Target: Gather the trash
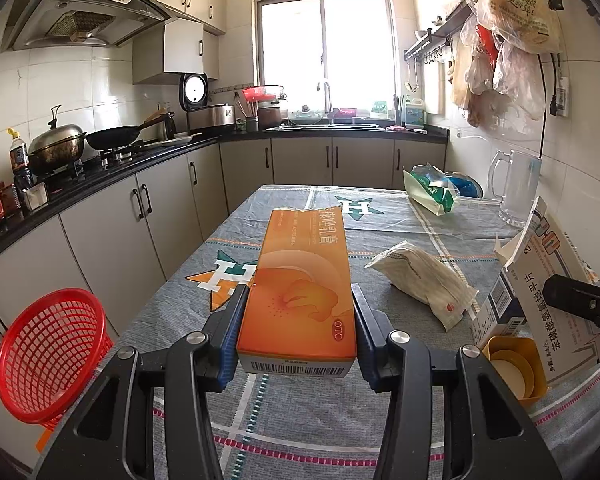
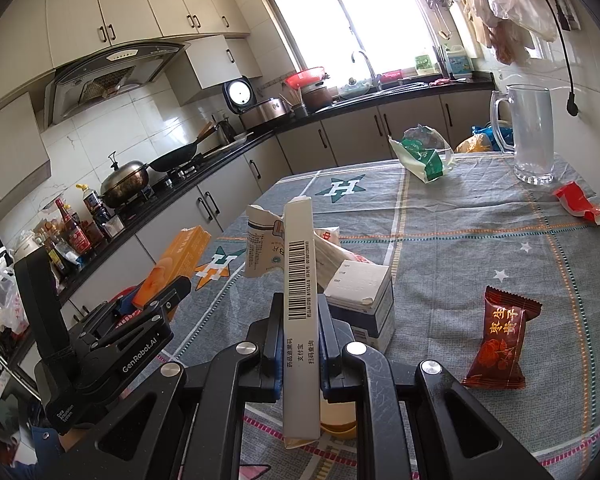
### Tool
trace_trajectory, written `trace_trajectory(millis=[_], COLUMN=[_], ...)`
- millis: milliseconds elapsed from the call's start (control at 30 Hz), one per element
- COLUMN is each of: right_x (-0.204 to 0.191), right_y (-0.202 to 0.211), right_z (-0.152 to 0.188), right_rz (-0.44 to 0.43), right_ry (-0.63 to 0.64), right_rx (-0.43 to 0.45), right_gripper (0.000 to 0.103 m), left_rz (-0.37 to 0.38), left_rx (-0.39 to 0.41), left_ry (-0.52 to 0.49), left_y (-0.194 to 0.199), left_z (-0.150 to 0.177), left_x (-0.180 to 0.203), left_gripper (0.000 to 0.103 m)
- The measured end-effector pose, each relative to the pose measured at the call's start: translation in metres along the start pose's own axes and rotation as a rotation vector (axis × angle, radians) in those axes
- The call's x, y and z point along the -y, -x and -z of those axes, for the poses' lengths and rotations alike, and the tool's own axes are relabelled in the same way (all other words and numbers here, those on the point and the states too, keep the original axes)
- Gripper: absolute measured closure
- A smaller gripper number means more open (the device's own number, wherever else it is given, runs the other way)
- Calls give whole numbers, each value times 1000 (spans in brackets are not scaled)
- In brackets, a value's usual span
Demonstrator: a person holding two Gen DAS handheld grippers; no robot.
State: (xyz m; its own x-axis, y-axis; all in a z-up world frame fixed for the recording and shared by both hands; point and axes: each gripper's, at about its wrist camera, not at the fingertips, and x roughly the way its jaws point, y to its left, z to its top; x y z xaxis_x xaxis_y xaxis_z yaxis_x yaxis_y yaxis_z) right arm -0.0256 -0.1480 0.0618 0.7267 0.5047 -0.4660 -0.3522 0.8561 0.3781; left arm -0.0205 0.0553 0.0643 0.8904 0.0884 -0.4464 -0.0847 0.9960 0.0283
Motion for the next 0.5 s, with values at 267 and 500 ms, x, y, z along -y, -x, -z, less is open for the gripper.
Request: trace_trajectory(millis=[267, 500], right_x=[0, -1], right_y=[0, 0], right_z=[0, 0], right_rz=[-3, -3], right_ry=[1, 1], right_rx=[-1, -1], right_gripper=[88, 88], left_rz=[-1, -1], left_rx=[0, 1], left_ry=[0, -1], left_y=[0, 0], left_z=[0, 0], left_x=[-1, -1], left_gripper=[56, 56])
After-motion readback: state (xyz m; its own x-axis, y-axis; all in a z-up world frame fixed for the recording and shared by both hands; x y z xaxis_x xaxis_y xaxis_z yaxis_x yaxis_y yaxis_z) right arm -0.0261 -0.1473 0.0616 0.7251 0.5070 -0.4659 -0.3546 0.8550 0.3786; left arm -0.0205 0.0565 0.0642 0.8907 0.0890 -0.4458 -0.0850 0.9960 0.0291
